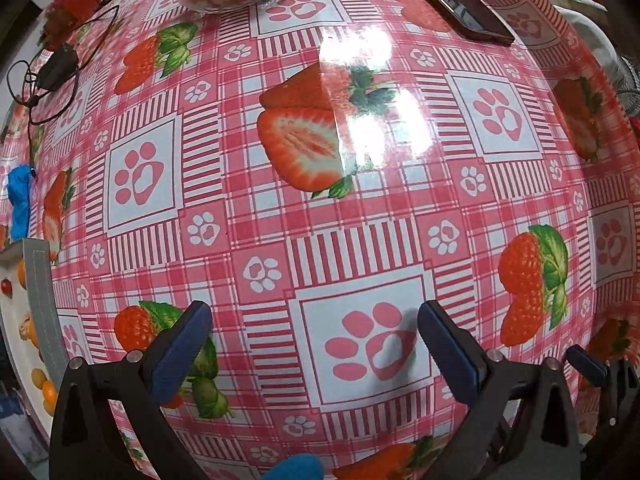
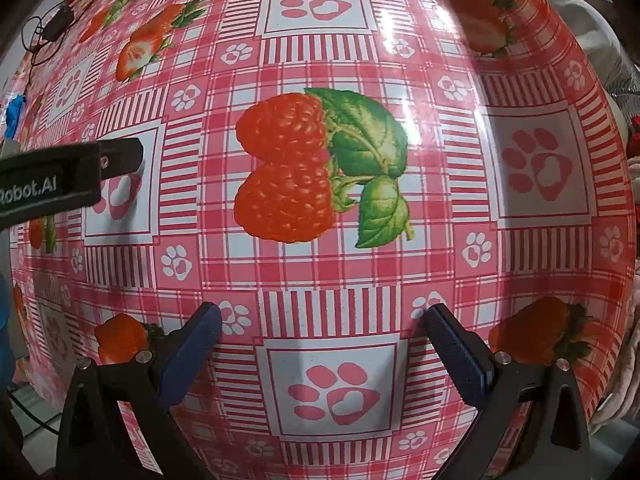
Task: Organize fruits
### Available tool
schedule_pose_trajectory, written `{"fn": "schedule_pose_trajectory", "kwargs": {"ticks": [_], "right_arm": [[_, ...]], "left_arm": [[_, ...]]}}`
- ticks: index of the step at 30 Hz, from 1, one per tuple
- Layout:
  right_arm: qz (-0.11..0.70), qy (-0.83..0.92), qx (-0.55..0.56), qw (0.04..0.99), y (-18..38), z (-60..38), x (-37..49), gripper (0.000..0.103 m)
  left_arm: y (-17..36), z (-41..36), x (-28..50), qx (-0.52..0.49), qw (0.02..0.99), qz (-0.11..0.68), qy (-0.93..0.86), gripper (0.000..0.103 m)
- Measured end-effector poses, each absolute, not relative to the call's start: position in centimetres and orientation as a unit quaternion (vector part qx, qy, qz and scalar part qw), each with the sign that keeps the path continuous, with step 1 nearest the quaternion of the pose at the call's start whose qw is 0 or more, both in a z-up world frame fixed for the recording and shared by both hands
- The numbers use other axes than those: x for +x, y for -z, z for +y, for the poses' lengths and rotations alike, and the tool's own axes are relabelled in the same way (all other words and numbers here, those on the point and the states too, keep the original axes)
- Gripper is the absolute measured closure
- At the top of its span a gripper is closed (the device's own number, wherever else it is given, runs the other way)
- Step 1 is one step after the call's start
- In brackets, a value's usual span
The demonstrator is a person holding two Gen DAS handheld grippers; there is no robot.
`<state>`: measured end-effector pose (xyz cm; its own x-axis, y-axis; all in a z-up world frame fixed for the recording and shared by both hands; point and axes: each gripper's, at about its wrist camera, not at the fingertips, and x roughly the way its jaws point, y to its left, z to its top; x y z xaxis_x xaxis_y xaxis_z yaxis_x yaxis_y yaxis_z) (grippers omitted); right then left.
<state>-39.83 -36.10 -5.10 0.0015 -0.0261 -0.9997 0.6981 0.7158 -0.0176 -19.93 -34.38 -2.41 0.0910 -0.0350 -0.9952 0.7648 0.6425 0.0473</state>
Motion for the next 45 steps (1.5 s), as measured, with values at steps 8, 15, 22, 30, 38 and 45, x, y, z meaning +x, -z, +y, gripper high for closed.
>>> {"fn": "schedule_pose_trajectory", "kwargs": {"ticks": [8, 15, 22, 30, 38, 45], "right_arm": [[0.648, 0.28, 0.261, 0.659, 4.8, -36.8, -41.0, 0.0], [0.648, 0.279, 0.261, 0.659, 4.8, -36.9, -40.9, 0.0], [0.648, 0.28, 0.261, 0.659, 4.8, -36.8, -40.8, 0.0], [0.648, 0.28, 0.261, 0.659, 4.8, -36.7, -40.8, 0.0], [0.648, 0.279, 0.261, 0.659, 4.8, -36.8, -40.7, 0.0], [0.646, 0.284, 0.255, 0.661, 4.9, -37.2, -41.0, 0.0]], "left_arm": [[4.0, -34.9, -18.7, 0.31, 0.675, 0.602, 0.294, 0.0], [3.0, -34.6, -19.9, 0.312, 0.676, 0.601, 0.292, 0.0], [2.4, -34.7, -20.2, 0.312, 0.676, 0.6, 0.292, 0.0], [2.4, -34.8, -20.0, 0.312, 0.676, 0.601, 0.292, 0.0], [2.3, -35.1, -19.9, 0.309, 0.676, 0.601, 0.292, 0.0], [1.9, -36.2, -19.9, 0.279, 0.696, 0.585, 0.308, 0.0]]}}
